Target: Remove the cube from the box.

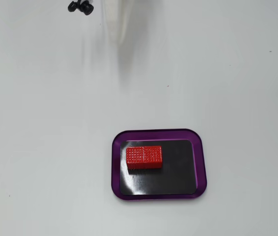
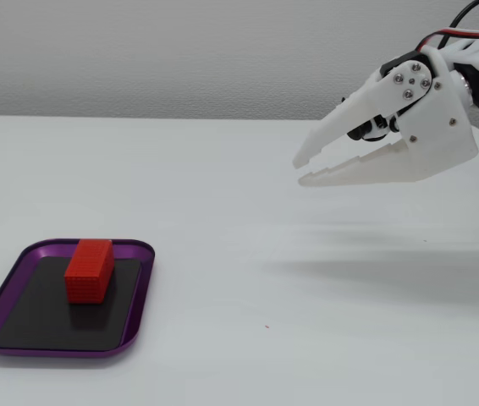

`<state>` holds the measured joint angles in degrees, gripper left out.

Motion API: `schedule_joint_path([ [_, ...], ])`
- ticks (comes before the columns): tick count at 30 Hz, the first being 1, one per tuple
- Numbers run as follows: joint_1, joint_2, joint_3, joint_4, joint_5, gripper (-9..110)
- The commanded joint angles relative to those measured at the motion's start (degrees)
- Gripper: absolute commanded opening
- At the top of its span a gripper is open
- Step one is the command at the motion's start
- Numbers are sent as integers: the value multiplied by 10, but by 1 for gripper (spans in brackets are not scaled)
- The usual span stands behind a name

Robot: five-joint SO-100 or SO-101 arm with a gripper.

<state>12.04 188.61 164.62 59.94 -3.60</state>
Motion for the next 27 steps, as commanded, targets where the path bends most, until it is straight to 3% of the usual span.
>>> schedule_joint_path([
  [1, 5, 18, -4, -9, -104, 0],
  [6, 5, 18, -4, -12, -101, 0],
  [11, 5, 18, -15, -13, -33, 0],
  [18, 6, -4, -152, -17, -32, 0],
  [27, -1, -236, -279, -59, -72, 4],
])
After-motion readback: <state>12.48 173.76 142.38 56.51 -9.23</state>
